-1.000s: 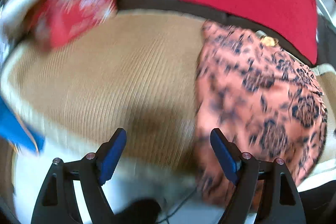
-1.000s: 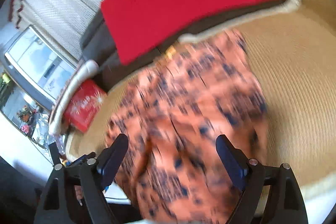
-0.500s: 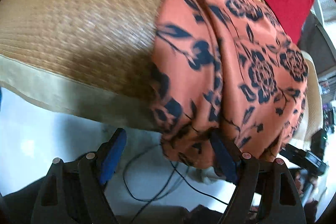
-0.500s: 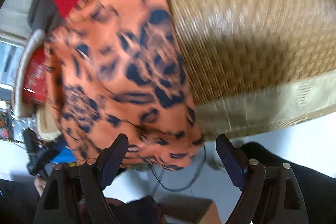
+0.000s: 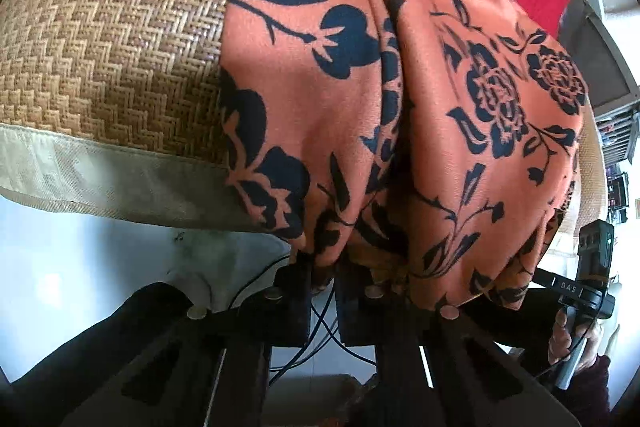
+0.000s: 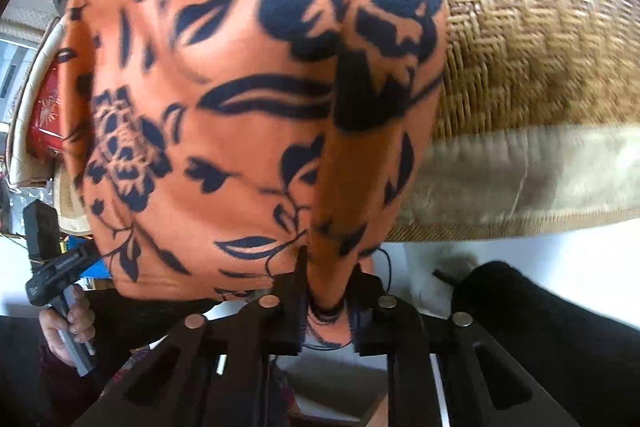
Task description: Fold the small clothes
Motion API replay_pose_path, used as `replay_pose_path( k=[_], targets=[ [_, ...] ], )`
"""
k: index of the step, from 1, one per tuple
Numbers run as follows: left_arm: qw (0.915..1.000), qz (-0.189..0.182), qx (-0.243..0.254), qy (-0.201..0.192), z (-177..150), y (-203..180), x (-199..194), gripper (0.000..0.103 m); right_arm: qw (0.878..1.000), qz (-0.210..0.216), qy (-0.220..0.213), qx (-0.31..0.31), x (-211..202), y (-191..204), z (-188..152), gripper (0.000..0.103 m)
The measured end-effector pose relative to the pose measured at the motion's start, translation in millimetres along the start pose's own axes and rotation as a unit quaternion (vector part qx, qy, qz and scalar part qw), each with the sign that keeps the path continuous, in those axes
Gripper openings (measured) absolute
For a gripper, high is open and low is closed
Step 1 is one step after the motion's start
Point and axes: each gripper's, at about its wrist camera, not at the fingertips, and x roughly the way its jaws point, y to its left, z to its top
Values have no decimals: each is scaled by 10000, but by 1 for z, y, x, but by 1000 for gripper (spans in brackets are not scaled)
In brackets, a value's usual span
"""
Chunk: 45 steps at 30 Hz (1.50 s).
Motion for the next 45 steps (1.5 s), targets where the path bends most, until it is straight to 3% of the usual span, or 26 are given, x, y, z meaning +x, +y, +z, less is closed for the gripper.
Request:
replay_pose_path(
  k=[6,12,21,25,28,31,36,40,43,45],
  targets=[
    [9973,-653,-234,-234,-7,16,-44,6,9980,586,-213,114,-36,10,-27,8],
    [9934,-972,56,-603,-12,7,-75,6,9897,1251,-694,-65,-99,23,-40,8],
    [9691,-2102,142,-1285,9,4,-143,5,9667,2096,-1463,-132,-168,56,-19,8],
    [9577,-2352,25,-1661,42,9,-186,5,9502,2295,-2107,-105,-208,66,12,8],
    [9478,-2479,-133,-1999,88,11,-214,5,9366,2420,-2533,108,-230,56,51,8],
    [9459,-2365,-227,-2208,142,11,-230,5,9254,2496,-2820,422,-242,46,93,8],
    [9553,-1967,-481,-2152,249,2,-196,6,9047,2503,-3226,1215,-225,19,187,8],
    [9685,-1507,-825,-1805,330,6,-124,6,8922,2423,-3302,1904,-184,-14,257,8],
    [9745,-1266,-1247,-1370,364,21,-64,6,8903,2387,-2910,2564,-133,-43,297,12],
    [9709,-1318,-1524,-1298,372,35,-40,6,8936,2368,-2412,2952,-101,-61,314,13]
  ],
)
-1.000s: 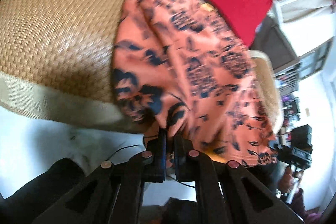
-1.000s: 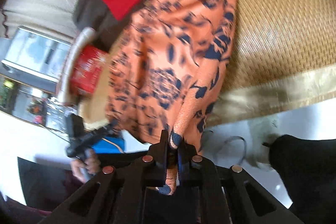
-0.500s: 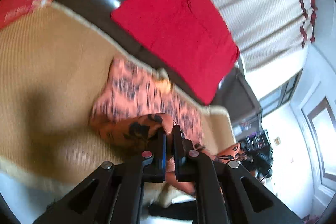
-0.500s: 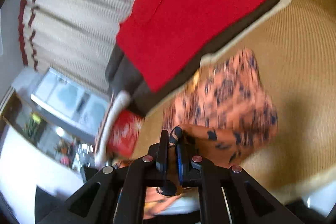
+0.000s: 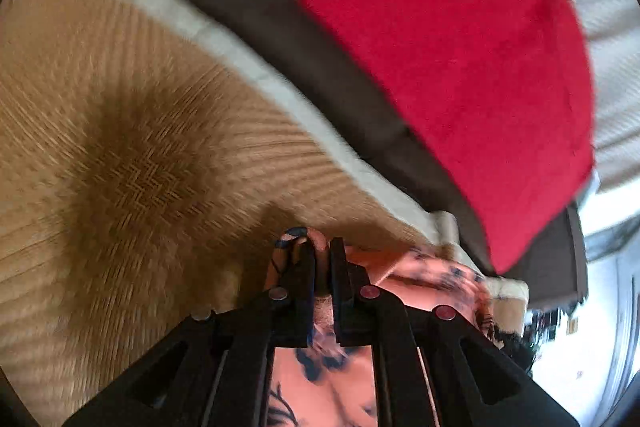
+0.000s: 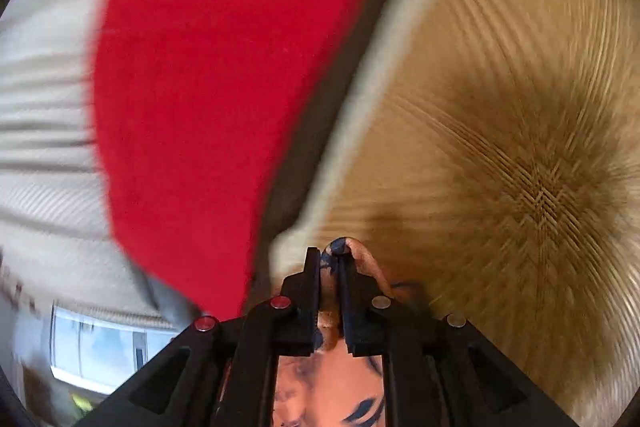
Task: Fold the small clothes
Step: 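Lower the folded hem onto the blouse and open both grippers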
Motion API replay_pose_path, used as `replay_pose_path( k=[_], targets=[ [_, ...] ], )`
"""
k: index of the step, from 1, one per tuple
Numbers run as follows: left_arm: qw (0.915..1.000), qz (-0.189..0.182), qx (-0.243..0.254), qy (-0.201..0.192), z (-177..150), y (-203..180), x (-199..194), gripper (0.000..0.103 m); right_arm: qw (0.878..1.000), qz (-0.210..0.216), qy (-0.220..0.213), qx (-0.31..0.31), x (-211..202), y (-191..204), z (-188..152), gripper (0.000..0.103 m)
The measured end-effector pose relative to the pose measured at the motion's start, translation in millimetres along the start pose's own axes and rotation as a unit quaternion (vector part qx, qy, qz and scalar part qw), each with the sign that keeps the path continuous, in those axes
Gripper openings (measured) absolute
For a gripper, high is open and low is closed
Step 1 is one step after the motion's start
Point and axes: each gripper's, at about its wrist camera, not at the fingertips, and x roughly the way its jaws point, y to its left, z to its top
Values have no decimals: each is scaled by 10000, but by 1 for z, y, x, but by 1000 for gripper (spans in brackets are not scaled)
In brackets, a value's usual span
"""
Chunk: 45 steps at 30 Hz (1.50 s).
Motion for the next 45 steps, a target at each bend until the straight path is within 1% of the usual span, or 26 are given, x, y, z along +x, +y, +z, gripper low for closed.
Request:
replay_pose_path(
  k=[2,4,5,6,7,8,9,10,11,12,16,17,19,21,23,25,27,28,30,33,35,38,40,42,43,45],
  targets=[
    [9988,-428,-211,-76,-1,12,0,7,9989,320,84,334,4,-14,9,13],
    [9963,-776,-264,-238,1,16,-13,8,9989,416,20,202,-8,-5,10,14],
    [9949,-901,-258,-386,1,15,-26,10,9992,396,-60,-38,-19,5,9,19],
    [9934,-981,-211,-557,-1,11,-40,13,9989,328,-268,-205,-31,12,6,33],
    [9920,-910,-122,-871,-5,6,-59,33,9977,285,-512,-347,-47,19,3,42],
    [9893,-708,-64,-1272,-10,2,-81,63,9962,314,-691,-422,-62,23,-2,75],
    [9859,-545,-60,-1583,-17,-2,-97,73,9941,409,-905,-445,-80,27,-8,88],
    [9808,-405,-47,-1909,-27,-8,-116,78,9901,399,-1274,-436,-101,30,-18,88],
    [9785,-300,66,-2038,-39,-16,-130,78,9865,287,-1516,-540,-116,36,-27,88],
    [9795,-166,259,-1990,-51,-28,-138,78,9847,174,-1536,-804,-126,46,-37,88],
    [9794,217,1099,-1682,-124,-76,-133,78,9804,99,-999,-1696,-126,80,-100,85],
    [9801,366,1309,-1446,-146,-90,-119,78,9789,0,-859,-1852,-121,84,-113,81],
    [9790,665,1575,-1112,-177,-104,-97,78,9672,-460,-444,-2458,-94,99,-155,73],
    [9703,1147,1959,-837,-206,-115,-69,78,9587,-662,-249,-2756,-79,103,-181,66],
    [9666,1549,1991,-448,-219,-107,-44,78,9522,-761,-60,-2959,-60,104,-202,61],
    [9646,1837,1890,-33,-224,-94,-25,78,9418,-1228,102,-3127,-44,94,-209,59],
    [9608,1902,2016,-77,-229,-93,-26,78,9358,-1815,601,-2963,-25,71,-206,41],
    [9574,1957,2122,-50,-230,-97,-27,78,9313,-1840,509,-3101,-30,69,-208,39],
    [9524,1987,2314,3,-230,-102,-31,78,9207,-2017,671,-3273,-36,77,-210,38],
    [9604,1837,2085,-184,-211,-102,-41,78,9322,-1776,414,-3126,-48,85,-203,42],
    [9642,1741,1963,-382,-198,-101,-49,78,9264,-1648,-17,-3385,-48,106,-194,42],
    [9593,2009,1931,-463,-180,-91,-48,78,9173,-1483,-390,-3676,-44,124,-177,42],
    [9546,2163,1962,-594,-168,-89,-44,78,9208,-1762,-257,-3471,-16,114,-161,42],
    [9458,2350,2167,-574,-167,-91,-38,78,9209,-2175,130,-3233,7,95,-152,41],
    [9403,2448,2302,-546,-168,-92,-32,78,9164,-2171,99,-3361,10,93,-153,40],
    [9211,2713,2736,-551,-180,-98,-19,78,8936,-2413,177,-3780,12,101,-161,41]
  ],
)
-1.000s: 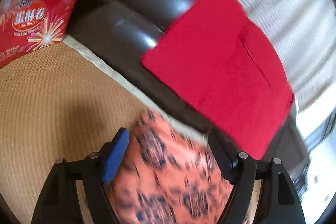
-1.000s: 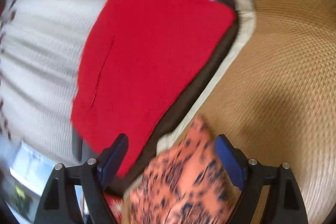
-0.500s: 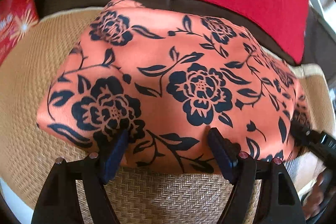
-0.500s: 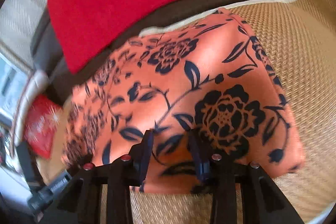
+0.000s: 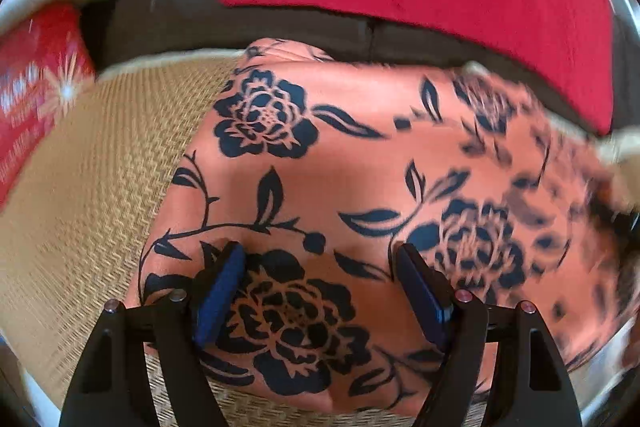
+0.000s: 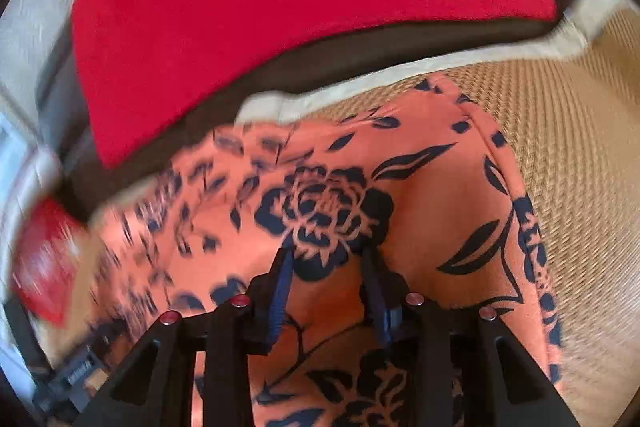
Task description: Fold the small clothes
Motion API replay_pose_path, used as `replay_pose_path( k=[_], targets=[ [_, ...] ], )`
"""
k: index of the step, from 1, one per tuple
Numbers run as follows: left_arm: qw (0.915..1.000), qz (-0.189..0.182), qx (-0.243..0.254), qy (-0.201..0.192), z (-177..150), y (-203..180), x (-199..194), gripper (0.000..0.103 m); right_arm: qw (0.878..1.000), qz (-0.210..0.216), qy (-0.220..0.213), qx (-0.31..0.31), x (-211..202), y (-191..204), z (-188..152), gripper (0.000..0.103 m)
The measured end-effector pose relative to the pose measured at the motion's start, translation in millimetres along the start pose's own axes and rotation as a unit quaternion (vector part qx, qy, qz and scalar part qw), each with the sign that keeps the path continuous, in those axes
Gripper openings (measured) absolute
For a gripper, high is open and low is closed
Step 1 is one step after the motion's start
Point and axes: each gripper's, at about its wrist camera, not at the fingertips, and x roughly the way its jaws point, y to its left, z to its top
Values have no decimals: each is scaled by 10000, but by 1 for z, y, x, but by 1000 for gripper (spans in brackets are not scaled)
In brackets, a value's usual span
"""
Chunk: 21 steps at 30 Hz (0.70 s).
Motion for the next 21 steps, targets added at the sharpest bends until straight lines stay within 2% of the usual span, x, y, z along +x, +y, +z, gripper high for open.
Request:
replay_pose_path(
  k=[2,4,10,12,15,19,21],
  targets=[
    [9997,160,202,-42,-9,-9,-2,78,9998,-65,-45,-192,-1,0,-7,40],
    [9997,118,206,-47,-15,-7,-6,78,9990,-141,4,-417,-3,2,-12,40],
    [9994,85,339,-31,-50,-11,-27,78,9985,48,366,-406,-11,-6,-34,40],
    [9990,149,410,-50,-56,-28,-24,78,9983,62,363,-460,-15,-6,-41,40],
    [9991,115,400,-46,-68,-29,-36,78,9980,-8,307,-551,-17,-3,-47,40],
    [9996,80,244,-65,-62,-27,-46,78,9981,-93,148,-588,-12,7,-38,40],
    [9998,-55,12,-188,-56,-20,-56,78,9994,116,45,-308,-20,6,-31,41]
  ],
)
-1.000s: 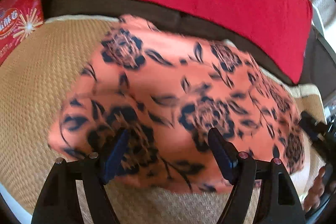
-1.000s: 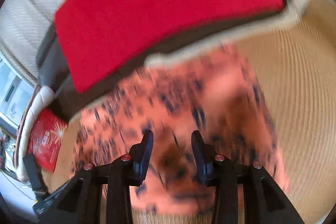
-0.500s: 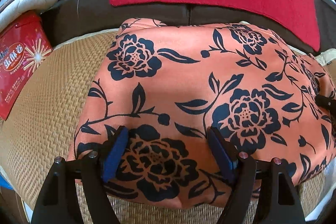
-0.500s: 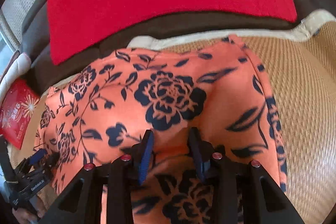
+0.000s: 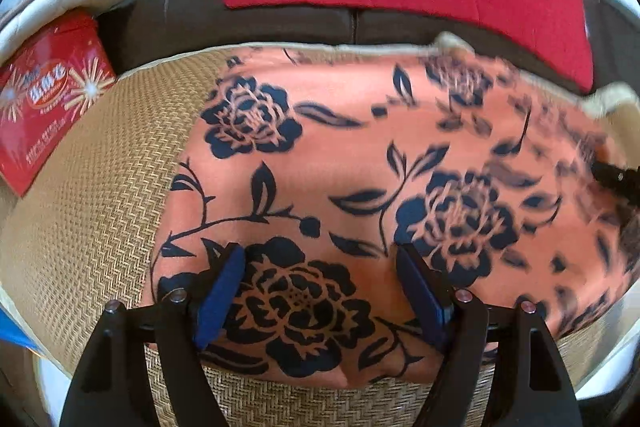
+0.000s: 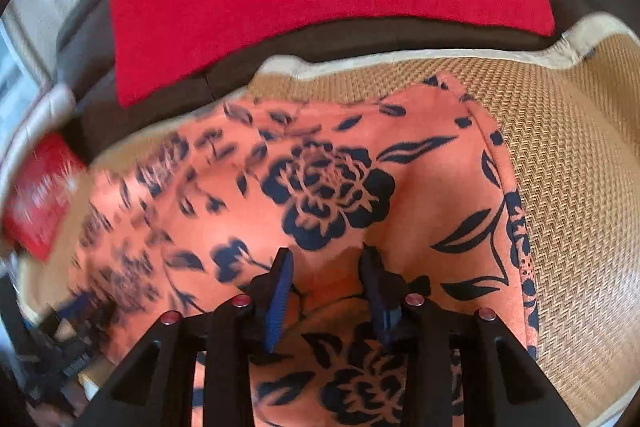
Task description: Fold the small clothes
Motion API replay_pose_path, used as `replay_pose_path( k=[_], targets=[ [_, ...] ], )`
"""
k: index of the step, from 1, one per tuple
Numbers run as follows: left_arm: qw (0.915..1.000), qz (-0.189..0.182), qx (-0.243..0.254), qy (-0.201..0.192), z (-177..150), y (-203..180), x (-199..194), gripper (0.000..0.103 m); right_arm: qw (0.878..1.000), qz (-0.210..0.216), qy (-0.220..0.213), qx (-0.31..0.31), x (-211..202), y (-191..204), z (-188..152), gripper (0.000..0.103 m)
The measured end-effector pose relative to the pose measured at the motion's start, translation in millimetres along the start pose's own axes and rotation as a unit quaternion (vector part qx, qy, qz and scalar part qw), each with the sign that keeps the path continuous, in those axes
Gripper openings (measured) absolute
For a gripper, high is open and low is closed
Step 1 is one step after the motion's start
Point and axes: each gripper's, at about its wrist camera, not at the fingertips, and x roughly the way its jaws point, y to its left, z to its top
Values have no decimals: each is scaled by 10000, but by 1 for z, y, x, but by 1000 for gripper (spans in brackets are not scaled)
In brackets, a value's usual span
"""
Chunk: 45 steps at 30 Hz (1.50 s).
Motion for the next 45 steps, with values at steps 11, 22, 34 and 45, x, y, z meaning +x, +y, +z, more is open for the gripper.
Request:
replay_pose_path(
  k=[11,22,34,45],
  targets=[
    [9967,780,-133,-174,33,37,23,78,9968,763,-171,-147,8,57,30,41],
    [9968,785,-44,-149,32,43,32,81,9986,528,-12,22,40,76,45,45],
    [9953,958,-19,127,27,32,24,89,9990,424,-28,-159,25,71,40,50],
    [9987,416,291,-32,27,-27,-5,91,9954,621,-100,723,-42,-5,5,50]
  ],
)
